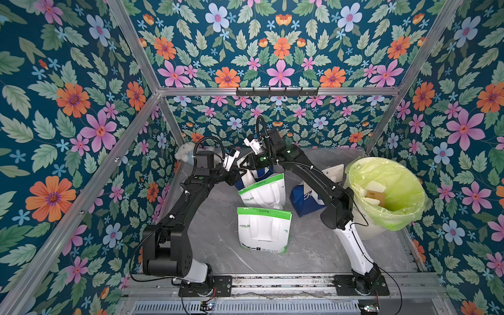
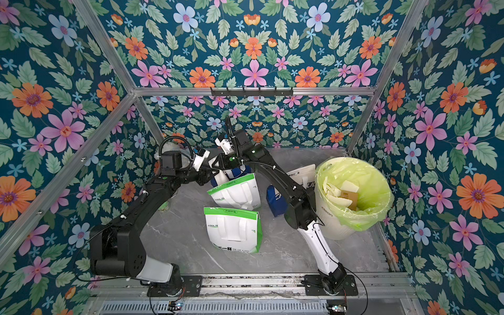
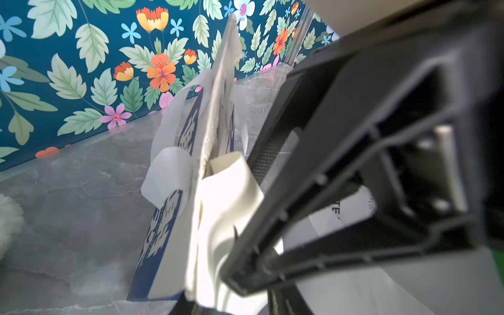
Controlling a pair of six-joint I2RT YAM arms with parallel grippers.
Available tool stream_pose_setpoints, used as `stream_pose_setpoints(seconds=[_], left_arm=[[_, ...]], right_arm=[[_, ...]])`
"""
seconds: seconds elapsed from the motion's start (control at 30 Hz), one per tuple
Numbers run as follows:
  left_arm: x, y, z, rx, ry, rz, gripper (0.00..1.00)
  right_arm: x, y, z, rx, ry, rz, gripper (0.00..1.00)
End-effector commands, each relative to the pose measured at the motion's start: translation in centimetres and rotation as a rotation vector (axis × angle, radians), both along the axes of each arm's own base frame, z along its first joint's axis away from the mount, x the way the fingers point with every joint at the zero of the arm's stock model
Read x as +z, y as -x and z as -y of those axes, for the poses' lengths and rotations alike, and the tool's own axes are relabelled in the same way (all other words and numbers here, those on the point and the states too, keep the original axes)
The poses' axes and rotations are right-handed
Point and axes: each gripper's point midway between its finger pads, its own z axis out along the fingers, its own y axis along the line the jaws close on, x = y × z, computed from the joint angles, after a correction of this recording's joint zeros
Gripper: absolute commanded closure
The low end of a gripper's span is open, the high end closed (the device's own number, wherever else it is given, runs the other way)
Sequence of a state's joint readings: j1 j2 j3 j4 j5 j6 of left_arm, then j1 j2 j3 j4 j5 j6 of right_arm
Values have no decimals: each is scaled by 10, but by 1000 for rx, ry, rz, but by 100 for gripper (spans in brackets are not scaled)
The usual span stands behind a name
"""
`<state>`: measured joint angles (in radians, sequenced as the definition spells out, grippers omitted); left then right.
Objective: Shred takeout receipts and throw away
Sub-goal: Tear off the takeout receipt from the takeout bag.
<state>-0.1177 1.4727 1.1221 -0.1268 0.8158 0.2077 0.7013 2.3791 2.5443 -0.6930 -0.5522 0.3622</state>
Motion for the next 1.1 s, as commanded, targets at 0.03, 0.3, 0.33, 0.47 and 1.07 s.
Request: stream_pose_setpoints(seconds=[0.03, 0.3, 0.33, 0.47, 1.07], left_arm=[[6, 3, 2, -18, 4, 24, 57], [-14, -6, -42, 229, -190, 91, 25], [-23, -9, -49, 266, -225, 83, 25], [-49, -6, -54, 267, -274, 40, 26], [-2, -16, -15, 140, 15, 208, 35]], right_arm=[[4, -5, 0, -40, 15, 34, 100], [19, 4, 17, -56, 76, 73, 100], [21, 7, 18, -49, 82, 76, 100], [28, 16, 24, -15, 89, 66, 100], [38, 27, 17, 66, -69, -123, 100]])
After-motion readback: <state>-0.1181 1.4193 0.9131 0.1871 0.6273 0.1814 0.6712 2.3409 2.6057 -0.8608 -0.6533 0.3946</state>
